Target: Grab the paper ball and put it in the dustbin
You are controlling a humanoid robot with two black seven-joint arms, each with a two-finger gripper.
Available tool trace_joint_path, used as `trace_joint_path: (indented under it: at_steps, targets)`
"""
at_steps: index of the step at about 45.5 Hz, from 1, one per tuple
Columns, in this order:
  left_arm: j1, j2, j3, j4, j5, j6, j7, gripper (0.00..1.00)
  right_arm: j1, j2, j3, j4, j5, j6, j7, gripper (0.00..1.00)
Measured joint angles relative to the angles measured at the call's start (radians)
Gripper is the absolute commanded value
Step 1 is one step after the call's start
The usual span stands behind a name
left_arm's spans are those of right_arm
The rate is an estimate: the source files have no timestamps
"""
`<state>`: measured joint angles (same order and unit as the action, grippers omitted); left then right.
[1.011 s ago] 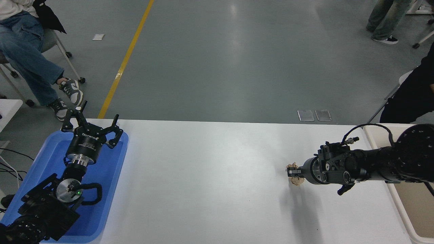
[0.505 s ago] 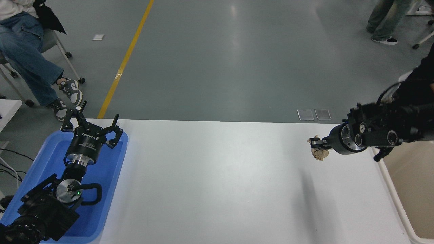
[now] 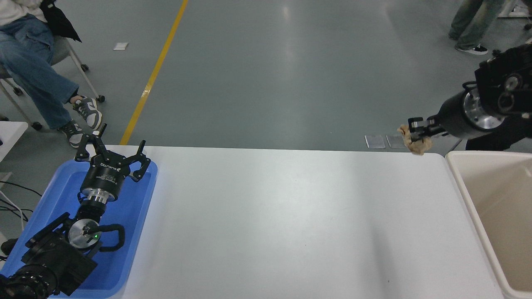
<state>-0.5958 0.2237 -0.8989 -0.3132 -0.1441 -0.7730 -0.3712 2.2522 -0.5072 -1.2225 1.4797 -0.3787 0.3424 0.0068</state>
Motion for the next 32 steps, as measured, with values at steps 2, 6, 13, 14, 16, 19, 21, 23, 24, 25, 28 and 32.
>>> trace_joint_path:
  at_steps: [2, 6, 13, 14, 16, 19, 21, 23, 24, 25, 28, 32]
  targets:
    - [0.0, 0.0, 0.0, 0.0, 0.0, 0.0, 0.0, 1.0, 0.015, -0.004, -0.004, 0.005, 0.0, 0.006, 0.0, 0.0]
    - [0.0, 0.0, 0.0, 0.0, 0.0, 0.001, 0.0, 1.0, 0.036, -0.008, -0.008, 0.012, 0.0, 0.014, 0.0, 0.0]
    - [0.0, 0.0, 0.0, 0.0, 0.0, 0.001, 0.0, 1.0, 0.055, -0.011, -0.013, 0.018, -0.001, 0.02, 0.0, 0.0]
    - [0.0, 0.0, 0.0, 0.0, 0.0, 0.001, 0.0, 1.0, 0.055, -0.012, -0.013, 0.018, -0.001, 0.019, -0.001, 0.0]
    - [0.0, 0.0, 0.0, 0.0, 0.0, 0.001, 0.0, 1.0, 0.054, -0.014, -0.015, 0.017, -0.002, 0.016, -0.001, 0.0]
    - [0.0, 0.0, 0.0, 0.0, 0.0, 0.001, 0.0, 1.0, 0.036, -0.018, -0.018, 0.004, -0.002, 0.004, -0.002, 0.0]
    - [0.0, 0.0, 0.0, 0.0, 0.0, 0.001, 0.0, 1.0, 0.018, -0.022, -0.02, -0.01, -0.002, -0.009, -0.003, 0.0]
    - [0.0, 0.0, 0.0, 0.0, 0.0, 0.001, 0.0, 1.0, -0.009, -0.03, -0.024, -0.035, 0.0, -0.032, -0.003, 0.0]
    - [0.0, 0.0, 0.0, 0.0, 0.0, 0.001, 0.0, 1.0, -0.022, -0.034, -0.027, -0.046, 0.001, -0.041, -0.004, 0.0]
    - [0.0, 0.0, 0.0, 0.0, 0.0, 0.001, 0.0, 1.0, -0.036, -0.038, -0.031, -0.058, 0.002, -0.051, -0.004, 0.0]
    - [0.001, 0.0, 0.0, 0.0, 0.0, 0.001, 0.0, 1.0, -0.093, -0.049, -0.045, -0.108, 0.006, -0.088, -0.005, 0.0]
    - [0.001, 0.0, 0.0, 0.0, 0.0, 0.001, 0.0, 1.0, -0.164, -0.066, -0.059, -0.174, 0.014, -0.134, -0.005, 0.0]
